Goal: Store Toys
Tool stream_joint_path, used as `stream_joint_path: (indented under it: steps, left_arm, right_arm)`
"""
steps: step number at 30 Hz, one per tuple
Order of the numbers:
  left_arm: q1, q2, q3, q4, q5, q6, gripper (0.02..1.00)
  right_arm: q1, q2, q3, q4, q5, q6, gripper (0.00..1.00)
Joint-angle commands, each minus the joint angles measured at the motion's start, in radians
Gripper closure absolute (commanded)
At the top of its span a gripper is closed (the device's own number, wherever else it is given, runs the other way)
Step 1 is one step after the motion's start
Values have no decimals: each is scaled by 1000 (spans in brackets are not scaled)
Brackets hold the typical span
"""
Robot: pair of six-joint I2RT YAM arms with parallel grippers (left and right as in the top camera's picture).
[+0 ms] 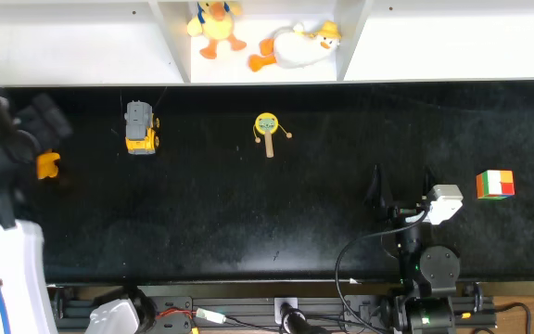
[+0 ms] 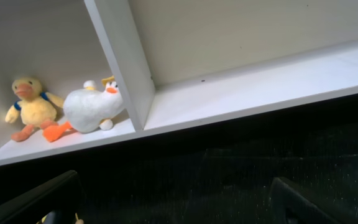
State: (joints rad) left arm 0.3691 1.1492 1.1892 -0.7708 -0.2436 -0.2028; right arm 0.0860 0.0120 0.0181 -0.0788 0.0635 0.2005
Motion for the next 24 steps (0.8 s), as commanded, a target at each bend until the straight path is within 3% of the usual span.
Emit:
stream_joint_path:
  steps: [1, 6, 10, 16, 24]
  left_arm:
    - [132, 37, 27, -17, -1, 19, 20]
    - [235, 40, 27, -84, 39, 143, 20]
    - [300, 40, 9, -114, 228, 312, 20]
    - [386, 40, -54, -77, 281, 389, 20]
    - [464, 40, -163, 32, 546, 616, 20]
  right_arm:
    - [5, -8, -14, 6, 8, -6, 5]
    - [5, -8, -14, 6, 8, -6, 7]
    - [5, -8, -14, 6, 8, -6, 5]
    - [5, -8, -14, 6, 8, -6, 5]
    - [5, -8, -14, 6, 8, -6, 5]
